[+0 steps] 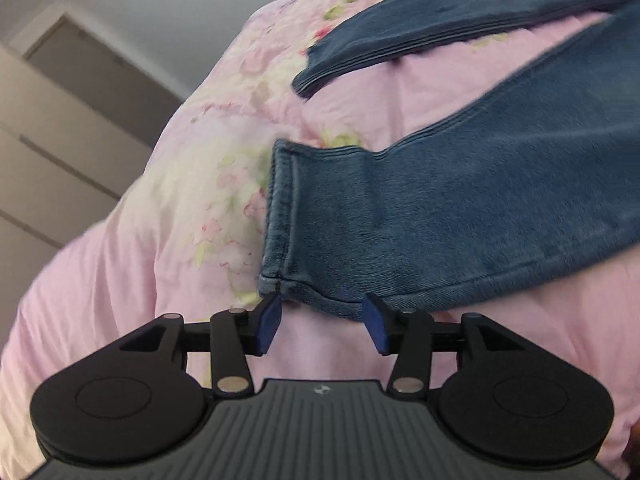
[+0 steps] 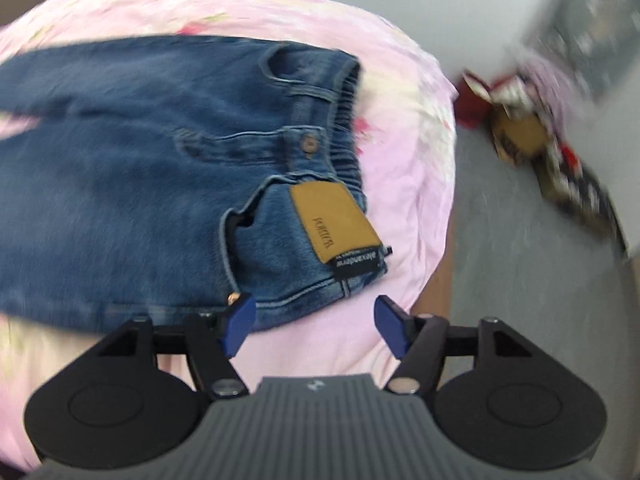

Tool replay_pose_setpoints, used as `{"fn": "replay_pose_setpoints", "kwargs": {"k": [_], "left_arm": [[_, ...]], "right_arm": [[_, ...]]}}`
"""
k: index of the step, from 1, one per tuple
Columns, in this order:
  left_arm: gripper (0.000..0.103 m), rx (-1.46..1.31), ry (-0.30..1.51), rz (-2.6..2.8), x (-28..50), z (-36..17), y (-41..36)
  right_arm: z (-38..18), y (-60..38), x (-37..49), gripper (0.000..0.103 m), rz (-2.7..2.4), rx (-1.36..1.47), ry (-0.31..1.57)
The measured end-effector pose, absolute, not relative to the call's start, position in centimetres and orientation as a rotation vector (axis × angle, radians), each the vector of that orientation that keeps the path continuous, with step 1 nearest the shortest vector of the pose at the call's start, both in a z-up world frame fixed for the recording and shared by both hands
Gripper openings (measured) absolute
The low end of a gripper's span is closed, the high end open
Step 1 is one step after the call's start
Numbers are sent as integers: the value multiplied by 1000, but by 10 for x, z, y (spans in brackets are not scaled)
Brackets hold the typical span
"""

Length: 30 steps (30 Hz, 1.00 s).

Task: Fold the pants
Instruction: 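Lift the hem with the left tool and lay it onto the other leg, then open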

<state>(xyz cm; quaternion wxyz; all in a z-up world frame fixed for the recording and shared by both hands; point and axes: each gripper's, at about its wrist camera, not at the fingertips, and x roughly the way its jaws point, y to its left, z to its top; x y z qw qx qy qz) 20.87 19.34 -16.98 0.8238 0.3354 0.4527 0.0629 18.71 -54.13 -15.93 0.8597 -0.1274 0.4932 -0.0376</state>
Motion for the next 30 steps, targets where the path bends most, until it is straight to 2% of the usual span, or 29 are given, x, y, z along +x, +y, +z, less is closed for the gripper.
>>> {"fn": "replay_pose_setpoints", "kwargs": {"k": [4, 14, 22, 25, 26, 28, 30], "left_arm": [[57, 948, 906, -9, 191, -184, 167], [57, 1383, 877, -190, 183, -251, 151], [57, 1524, 840, -170, 187, -286, 157], [57, 1536, 829, -150, 192, -291, 156], [56, 1527, 826, -140, 194, -291, 155], [46, 1501, 823, -115, 196, -291, 155], [28, 1480, 805, -75, 197, -288, 155]], "right_arm": [[-162, -520, 172, 72, 56, -494, 1009], [-193, -495, 161, 72, 226, -818, 972], [-221, -484, 160, 70, 283, -1043, 920], [-233, -479, 162, 60, 283, -1127, 896], [-237, -479, 163, 51, 279, -1148, 889], [-243, -477, 167, 40, 283, -1164, 891], [-246, -476, 167, 25, 288, -1174, 883]]}}
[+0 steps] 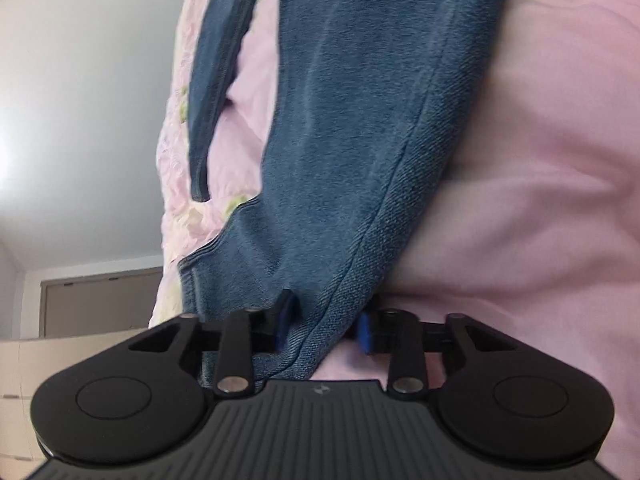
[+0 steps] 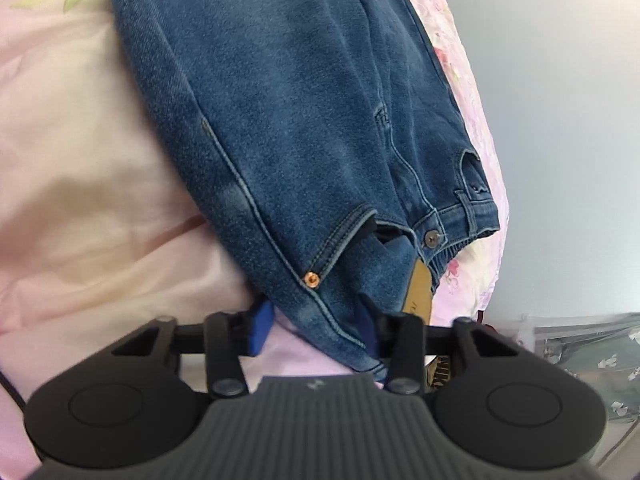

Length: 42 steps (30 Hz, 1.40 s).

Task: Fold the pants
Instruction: 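Lift the hem with the left tool and lay it onto the other leg, then open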

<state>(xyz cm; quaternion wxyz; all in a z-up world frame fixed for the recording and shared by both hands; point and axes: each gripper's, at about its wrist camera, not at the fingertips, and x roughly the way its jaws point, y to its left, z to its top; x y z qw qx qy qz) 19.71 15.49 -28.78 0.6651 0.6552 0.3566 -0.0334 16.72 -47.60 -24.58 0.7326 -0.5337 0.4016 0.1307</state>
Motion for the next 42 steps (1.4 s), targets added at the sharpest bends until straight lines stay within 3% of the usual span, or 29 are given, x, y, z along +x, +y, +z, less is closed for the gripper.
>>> {"fn": "replay_pose_setpoints", "kwargs": {"k": [5, 9, 16, 24, 33, 42], "left_arm": [[14, 1310, 772, 38, 207, -255, 161], [14, 1099, 766, 97, 222, -209, 171], [13, 997, 702, 176, 261, -148, 162], [12, 959, 692, 271, 329, -105, 151], [12, 913, 776, 310, 430, -94, 141], [12, 1018, 868, 326, 568, -146, 115]], "right_arm": [[-236, -475, 162, 21, 249, -1167, 824], [-216, -474, 165, 20, 196, -1125, 772], [-168, -476, 192, 15, 98, -1027, 727], [-125, -483, 247, 1, 28, -956, 734], [-121, -484, 330, 0, -30, -949, 744], [-164, -486, 451, 0, -57, -953, 800]]}}
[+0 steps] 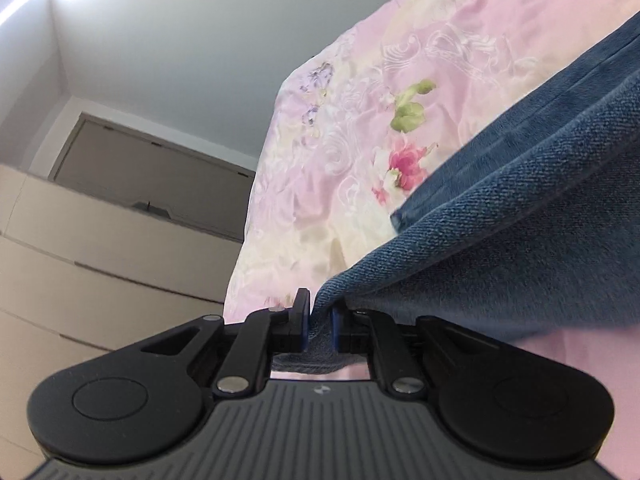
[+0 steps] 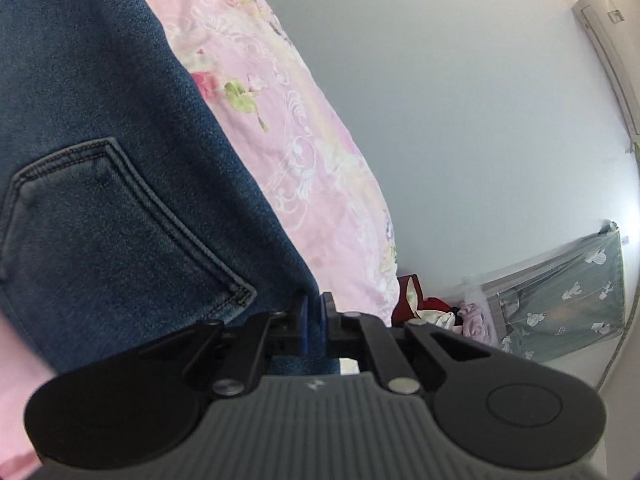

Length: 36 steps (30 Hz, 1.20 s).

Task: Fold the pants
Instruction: 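Lift the hem with the left tool and lay it onto the other leg, then open, then grasp the stacked leg hems with the left tool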

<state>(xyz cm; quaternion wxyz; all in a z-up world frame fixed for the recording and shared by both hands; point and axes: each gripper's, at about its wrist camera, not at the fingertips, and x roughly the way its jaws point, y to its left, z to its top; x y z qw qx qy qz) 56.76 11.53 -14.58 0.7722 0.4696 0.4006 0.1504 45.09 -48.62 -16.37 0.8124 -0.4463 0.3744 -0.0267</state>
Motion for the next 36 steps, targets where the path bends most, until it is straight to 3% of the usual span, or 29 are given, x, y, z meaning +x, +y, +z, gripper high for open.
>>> {"fn": "replay_pose_setpoints", "kwargs": {"k": [7, 17, 19, 23, 28, 29, 30, 33, 36], "left_arm": [[10, 1087, 970, 315, 646, -197, 92], [12, 1044, 1019, 332, 677, -243, 94], [12, 1000, 1007, 344, 681, -237, 95], [12, 965, 1029, 335, 684, -239, 98], [34, 1034, 1022, 287, 675, -240, 108], [49, 1013, 1011, 286, 673, -230, 115], [56, 979, 996, 304, 673, -218, 124], [56, 835, 967, 388, 675, -178, 161], [56, 630, 972, 358, 666, -147, 199]], "right_arm": [[-203, -493, 526, 0, -64, -933, 871], [-227, -504, 568, 0, -42, -890, 940], [-225, -508, 570, 0, -173, -951, 880], [-191, -544, 572, 0, -215, -734, 909], [-178, -507, 552, 0, 16, -549, 922], [-179, -490, 546, 0, 47, -557, 915], [-180, -479, 546, 5, 80, -557, 915], [-183, -449, 551, 25, 149, -467, 912], [-189, -418, 558, 26, 206, -390, 906]]}}
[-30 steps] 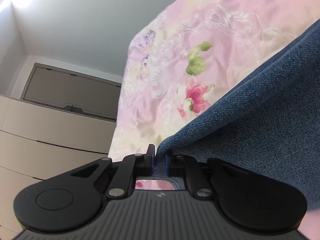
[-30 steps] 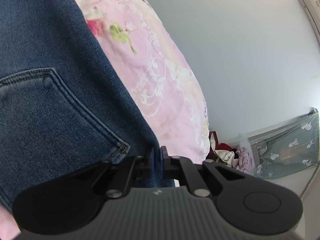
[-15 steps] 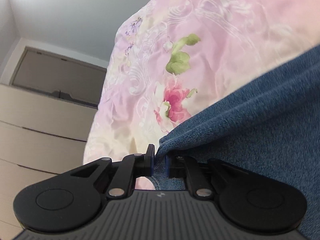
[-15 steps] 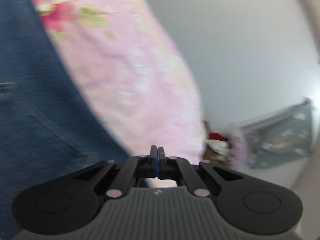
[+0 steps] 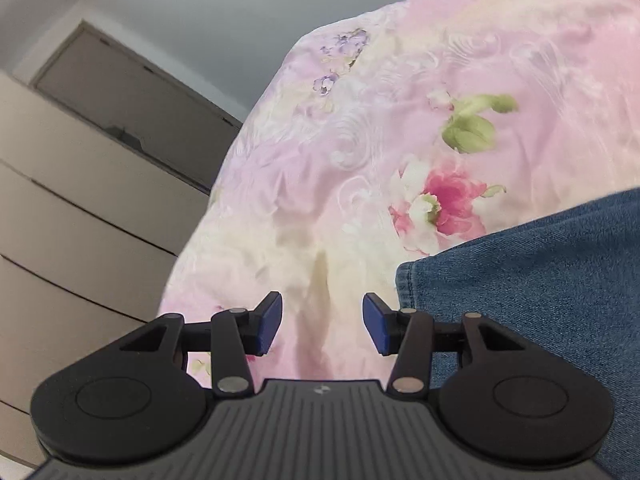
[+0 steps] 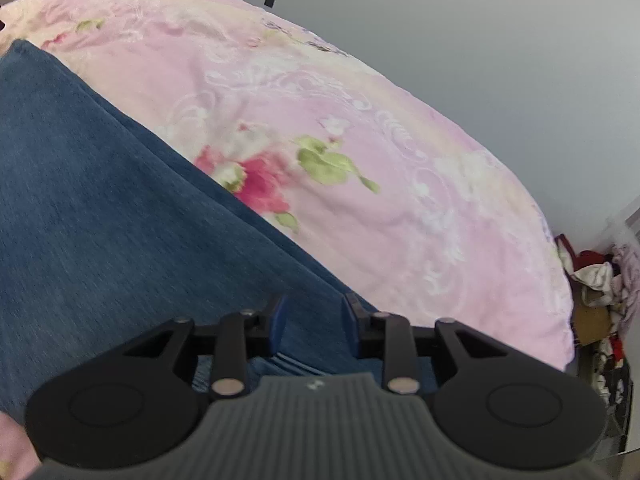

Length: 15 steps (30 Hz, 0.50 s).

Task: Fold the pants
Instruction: 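Grasp the stacked leg hems with the left tool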

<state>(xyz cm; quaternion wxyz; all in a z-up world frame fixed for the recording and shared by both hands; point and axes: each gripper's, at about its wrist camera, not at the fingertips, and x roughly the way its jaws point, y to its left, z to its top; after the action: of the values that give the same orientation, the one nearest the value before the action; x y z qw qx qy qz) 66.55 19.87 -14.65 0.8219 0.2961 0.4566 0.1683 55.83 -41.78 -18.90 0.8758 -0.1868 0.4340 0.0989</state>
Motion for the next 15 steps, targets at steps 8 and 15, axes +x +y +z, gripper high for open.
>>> {"fn": "replay_pose_setpoints", "kwargs": {"k": [8, 15], "left_arm": [[60, 242, 1092, 267, 619, -163, 266], [61, 38, 1085, 226, 581, -173, 284]], "right_arm": [[-213, -353, 579, 43, 299, -368, 934], [-228, -321, 612, 44, 275, -374, 1000]]}}
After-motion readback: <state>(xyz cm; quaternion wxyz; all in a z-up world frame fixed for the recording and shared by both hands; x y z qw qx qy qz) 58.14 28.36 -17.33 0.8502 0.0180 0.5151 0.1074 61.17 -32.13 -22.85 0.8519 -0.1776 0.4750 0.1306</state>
